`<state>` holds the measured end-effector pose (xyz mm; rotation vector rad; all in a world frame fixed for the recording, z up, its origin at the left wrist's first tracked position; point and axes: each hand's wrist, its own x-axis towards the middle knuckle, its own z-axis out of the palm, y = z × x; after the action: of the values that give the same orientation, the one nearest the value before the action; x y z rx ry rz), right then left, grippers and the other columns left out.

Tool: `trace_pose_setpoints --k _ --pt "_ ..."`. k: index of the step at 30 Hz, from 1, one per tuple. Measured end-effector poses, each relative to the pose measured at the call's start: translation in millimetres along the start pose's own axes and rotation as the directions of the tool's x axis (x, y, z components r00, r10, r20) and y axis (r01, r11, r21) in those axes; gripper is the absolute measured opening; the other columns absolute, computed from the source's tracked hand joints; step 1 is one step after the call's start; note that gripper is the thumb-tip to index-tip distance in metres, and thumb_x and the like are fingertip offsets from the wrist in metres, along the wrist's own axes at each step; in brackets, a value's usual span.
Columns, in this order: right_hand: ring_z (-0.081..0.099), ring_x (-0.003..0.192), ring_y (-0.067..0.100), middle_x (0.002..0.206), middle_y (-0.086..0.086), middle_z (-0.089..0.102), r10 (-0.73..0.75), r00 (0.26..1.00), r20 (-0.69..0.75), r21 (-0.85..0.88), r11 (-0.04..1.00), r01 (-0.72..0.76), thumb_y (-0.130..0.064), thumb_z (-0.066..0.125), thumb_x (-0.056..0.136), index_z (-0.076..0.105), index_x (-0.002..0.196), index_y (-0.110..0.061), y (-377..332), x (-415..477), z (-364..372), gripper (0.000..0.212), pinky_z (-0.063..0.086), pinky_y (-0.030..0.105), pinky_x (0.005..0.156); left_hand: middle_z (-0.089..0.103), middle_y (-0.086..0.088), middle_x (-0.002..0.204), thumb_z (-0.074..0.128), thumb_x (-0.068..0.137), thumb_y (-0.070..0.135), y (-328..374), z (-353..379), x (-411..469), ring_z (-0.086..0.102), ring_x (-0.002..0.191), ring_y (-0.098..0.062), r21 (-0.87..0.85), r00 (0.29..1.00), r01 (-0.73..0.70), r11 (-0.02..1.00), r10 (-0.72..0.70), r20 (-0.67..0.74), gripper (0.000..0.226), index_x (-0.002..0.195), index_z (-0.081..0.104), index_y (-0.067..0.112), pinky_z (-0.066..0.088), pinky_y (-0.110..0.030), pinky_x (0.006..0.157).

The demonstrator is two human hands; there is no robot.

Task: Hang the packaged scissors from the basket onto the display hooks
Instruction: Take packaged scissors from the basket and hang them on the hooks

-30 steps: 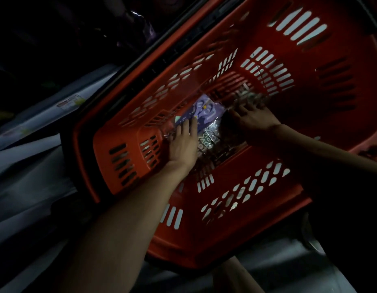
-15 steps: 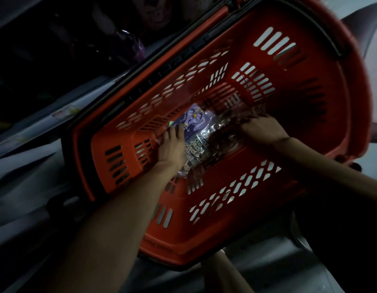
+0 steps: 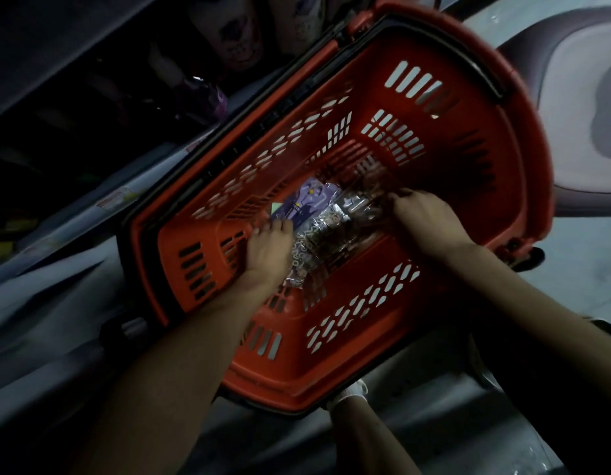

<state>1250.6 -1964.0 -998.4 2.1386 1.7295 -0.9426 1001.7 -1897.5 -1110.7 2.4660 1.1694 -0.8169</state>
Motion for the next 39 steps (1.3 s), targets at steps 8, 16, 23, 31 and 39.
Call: trace_pose_setpoints --k 8,16,23,31,39 --pt "0.062 0.087 0.038 0.097 0.011 0.062 0.345 0.9 -0.267 0.352 0.904 -0.242 -0.02 0.066 0.085 0.045 0.106 -0.012 -35.5 -80.5 -61.6 0.03 0.049 0.042 0.065 0.07 -0.023 0.09 0.052 0.098 0.013 12.5 -107.9 -74.1 0.068 0.08 -0.043 -0.448 0.996 0.026 0.894 -0.061 -0.063 0.022 0.119 0.048 0.007 0.038 -0.039 0.057" --pt "0.064 0.081 0.036 0.093 0.008 0.069 0.731 0.651 -0.205 0.678 0.586 -0.444 -0.03 0.057 0.085 0.044 0.113 -0.022 -98.9 -196.1 -118.7 0.032 0.049 0.04 0.065 0.064 -0.009 0.082 0.063 0.089 0.009 -5.5 -220.4 -172.1 0.066 0.08 -0.032 -0.74 0.946 0.324 0.589 -0.185 0.266 0.022 0.082 0.045 0.021 0.048 -0.038 0.068" --pt "0.064 0.085 0.037 0.093 0.012 0.068 0.822 0.569 0.034 0.818 0.304 -0.488 -0.036 0.054 0.084 0.041 0.102 -0.027 -140.2 -285.1 -186.7 0.024 0.05 0.042 0.074 0.068 -0.007 0.091 0.051 0.092 -0.003 -22.1 -342.1 -248.8 0.067 0.066 -0.022 -0.802 0.97 0.232 0.551 -0.069 0.234 0.025 0.103 0.056 0.019 0.047 -0.028 0.057" --pt "0.067 0.085 0.029 0.086 0.005 0.066 0.817 0.561 0.132 0.979 -0.019 -0.203 -0.037 0.054 0.082 0.042 0.102 -0.022 -179.7 -380.4 -297.6 0.028 0.053 0.042 0.08 0.076 0.002 0.089 0.066 0.088 0.007 -31.8 -503.5 -317.4 0.071 0.077 -0.007 -0.92 0.963 0.198 0.338 0.106 0.246 0.014 0.096 0.07 0.018 0.052 -0.018 0.064" --pt "0.071 0.082 0.012 0.087 -0.002 0.077 0.924 0.362 -0.122 0.992 0.121 0.024 -0.019 0.068 0.092 0.076 0.098 -0.017 -218.2 -478.9 -360.4 0.01 0.057 0.04 0.077 0.078 -0.007 0.099 0.081 0.079 0.002 -30.4 -605.8 -372.2 0.074 0.087 -0.011 -0.957 0.922 -0.018 0.289 0.375 0.096 0.039 0.112 0.062 0.005 0.06 -0.024 0.075"
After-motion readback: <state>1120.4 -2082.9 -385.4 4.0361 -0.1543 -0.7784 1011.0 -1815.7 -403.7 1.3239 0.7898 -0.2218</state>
